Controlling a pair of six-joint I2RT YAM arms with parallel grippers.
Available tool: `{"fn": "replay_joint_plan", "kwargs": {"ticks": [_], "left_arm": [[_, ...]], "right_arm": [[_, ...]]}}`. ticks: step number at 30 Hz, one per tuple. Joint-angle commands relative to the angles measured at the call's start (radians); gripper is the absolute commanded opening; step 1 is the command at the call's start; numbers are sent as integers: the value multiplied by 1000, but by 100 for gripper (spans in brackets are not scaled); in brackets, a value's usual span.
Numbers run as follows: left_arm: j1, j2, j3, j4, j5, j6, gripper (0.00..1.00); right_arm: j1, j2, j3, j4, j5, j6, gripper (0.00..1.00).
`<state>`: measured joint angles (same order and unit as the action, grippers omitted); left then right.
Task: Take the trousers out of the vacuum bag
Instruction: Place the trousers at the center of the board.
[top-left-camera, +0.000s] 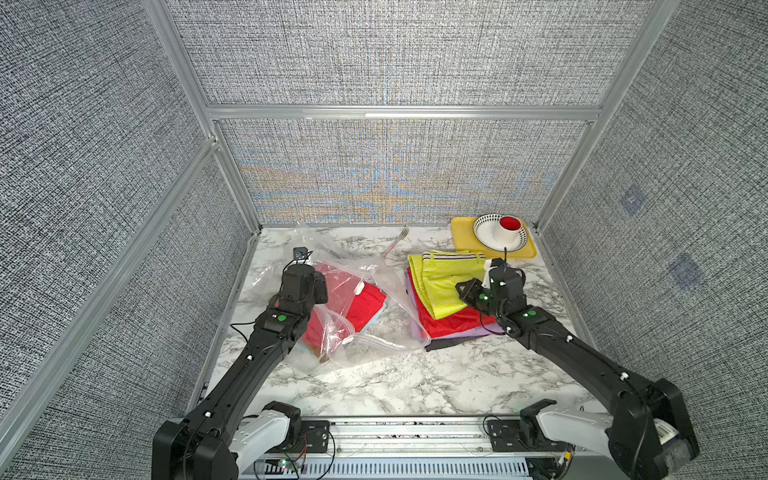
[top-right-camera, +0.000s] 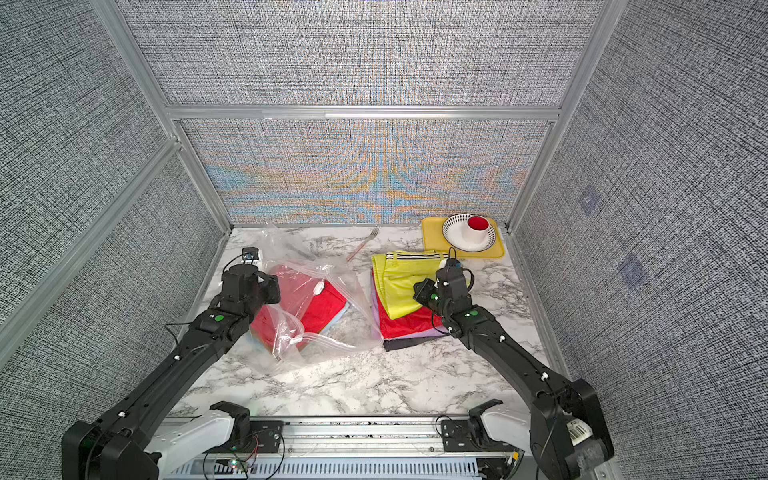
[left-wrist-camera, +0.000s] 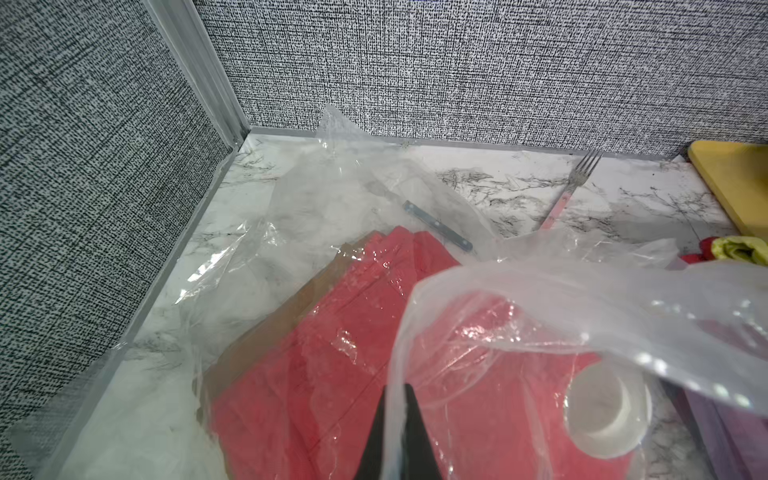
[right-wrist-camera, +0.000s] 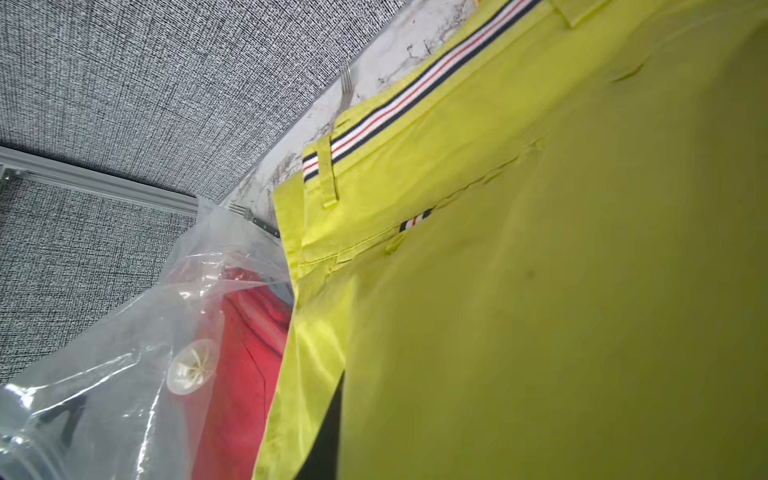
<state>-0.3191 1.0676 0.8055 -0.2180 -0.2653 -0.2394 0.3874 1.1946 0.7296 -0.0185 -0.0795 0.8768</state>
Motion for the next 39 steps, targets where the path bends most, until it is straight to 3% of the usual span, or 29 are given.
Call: {"fn": "replay_joint_plan", "kwargs": {"ticks": [1,7,17,21,32,39], "left_arm": [[0,0,14,-9,11,13,0],[0,10,21,-12,29,14,0],[0,20,25,-15,40,17,0],[0,18,28,-21,41,22,0],[0,21,38,-21,47,21,0],[0,38,57,-23,61,23,0]], "right_arm": [[10,-13,-20,21,-5,27,1],[13,-43,-70,-21,20,23,12],[12,-56,-83,-178,68,-91,51],[11,-51,-56,-297,101,-164,54],[15,-218,43,-637,123,-309,55],[14,-295,127,-653,141,-331,54]]}}
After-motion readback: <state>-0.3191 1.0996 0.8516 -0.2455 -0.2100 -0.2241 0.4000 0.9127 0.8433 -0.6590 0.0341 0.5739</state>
